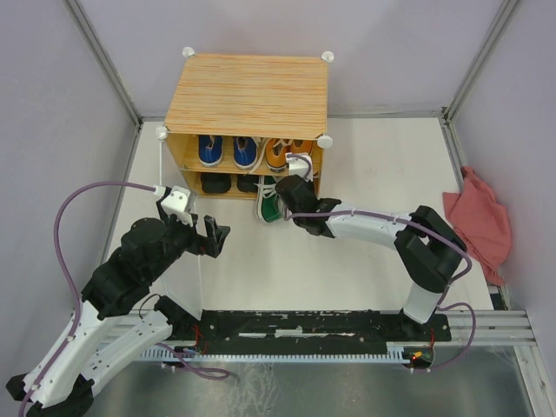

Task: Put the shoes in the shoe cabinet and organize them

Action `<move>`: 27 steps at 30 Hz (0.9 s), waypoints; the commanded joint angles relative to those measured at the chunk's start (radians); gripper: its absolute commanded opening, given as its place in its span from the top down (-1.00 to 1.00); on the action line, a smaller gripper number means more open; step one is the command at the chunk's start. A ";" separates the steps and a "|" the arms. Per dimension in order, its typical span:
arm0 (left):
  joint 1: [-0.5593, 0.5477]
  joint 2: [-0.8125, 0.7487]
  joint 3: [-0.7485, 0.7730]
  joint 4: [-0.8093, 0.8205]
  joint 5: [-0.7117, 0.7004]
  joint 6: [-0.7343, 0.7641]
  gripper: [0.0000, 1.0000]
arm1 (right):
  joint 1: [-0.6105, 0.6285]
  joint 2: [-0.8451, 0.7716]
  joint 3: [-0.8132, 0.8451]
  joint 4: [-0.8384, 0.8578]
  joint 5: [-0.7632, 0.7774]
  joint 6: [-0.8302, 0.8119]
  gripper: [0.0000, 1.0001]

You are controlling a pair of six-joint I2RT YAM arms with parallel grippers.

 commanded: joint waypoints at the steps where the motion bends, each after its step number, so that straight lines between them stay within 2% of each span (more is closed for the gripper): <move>1: 0.004 0.003 -0.001 0.036 -0.022 0.043 -0.98 | -0.021 0.037 0.091 0.192 0.080 -0.054 0.96; 11: 0.003 0.009 -0.013 0.047 -0.009 0.047 -0.98 | -0.064 0.122 0.102 0.277 0.065 -0.142 0.97; 21: 0.004 0.012 -0.022 0.054 -0.007 0.050 -0.98 | -0.093 0.153 0.118 0.184 0.023 -0.100 0.95; 25: 0.003 0.009 -0.022 0.053 -0.008 0.050 -0.98 | -0.093 0.144 0.099 0.142 0.033 -0.056 0.77; 27: 0.003 0.008 -0.022 0.054 -0.010 0.050 -0.98 | -0.093 0.137 0.089 0.131 0.037 -0.043 0.54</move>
